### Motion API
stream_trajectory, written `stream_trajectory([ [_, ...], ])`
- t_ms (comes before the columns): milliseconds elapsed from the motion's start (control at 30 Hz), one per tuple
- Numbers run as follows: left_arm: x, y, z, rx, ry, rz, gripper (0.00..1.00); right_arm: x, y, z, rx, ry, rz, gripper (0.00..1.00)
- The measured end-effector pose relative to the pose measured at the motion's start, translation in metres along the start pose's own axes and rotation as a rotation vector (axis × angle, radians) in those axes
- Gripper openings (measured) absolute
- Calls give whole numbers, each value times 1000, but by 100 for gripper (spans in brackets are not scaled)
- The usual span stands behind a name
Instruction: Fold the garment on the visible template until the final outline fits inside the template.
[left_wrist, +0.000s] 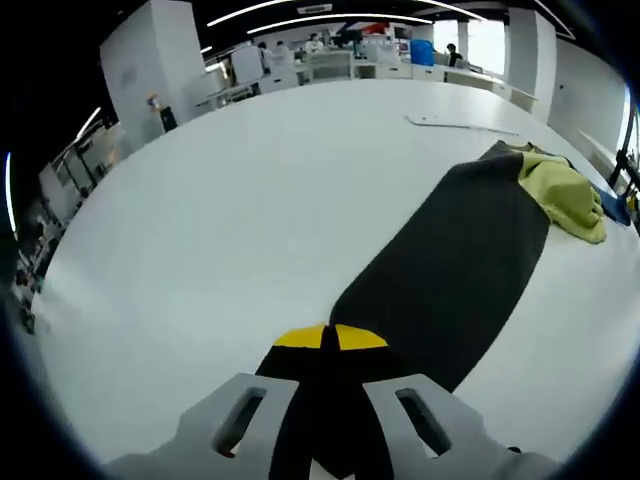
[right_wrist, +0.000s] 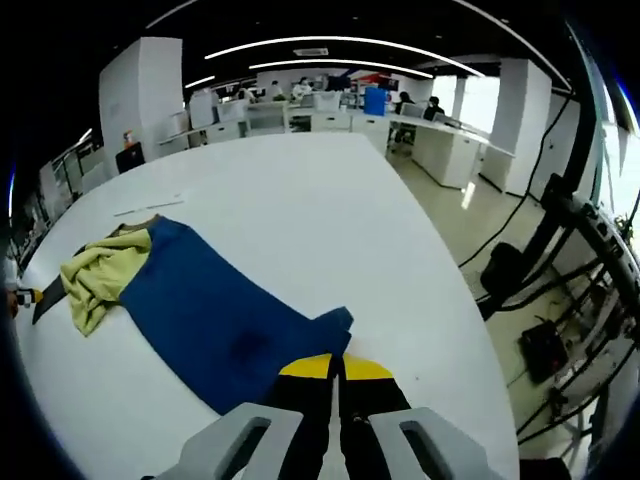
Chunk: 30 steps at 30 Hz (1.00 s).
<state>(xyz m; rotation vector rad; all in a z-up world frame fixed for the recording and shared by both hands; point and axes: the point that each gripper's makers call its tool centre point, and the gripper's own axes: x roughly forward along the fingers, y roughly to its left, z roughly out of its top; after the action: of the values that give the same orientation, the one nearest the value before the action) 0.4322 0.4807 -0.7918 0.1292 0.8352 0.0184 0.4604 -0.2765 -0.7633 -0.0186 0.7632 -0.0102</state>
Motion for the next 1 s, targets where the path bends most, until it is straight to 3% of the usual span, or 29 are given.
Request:
stream_trajectory([
  [567, -1, 10, 4, 36, 15, 29, 0, -4, -6, -2, 1, 11, 12, 0],
  [700, -7, 19, 3, 20, 10, 65, 11, -5, -5, -6, -10, 25, 23, 1],
  [833, -16, 12, 6, -39, -33, 23, 19, -10, 1, -4, 5, 10, 52, 16],
  [1000, -26, -4, 10, -53, -80, -35, 38, -17, 34, 2, -9, -16, 165, 40],
])
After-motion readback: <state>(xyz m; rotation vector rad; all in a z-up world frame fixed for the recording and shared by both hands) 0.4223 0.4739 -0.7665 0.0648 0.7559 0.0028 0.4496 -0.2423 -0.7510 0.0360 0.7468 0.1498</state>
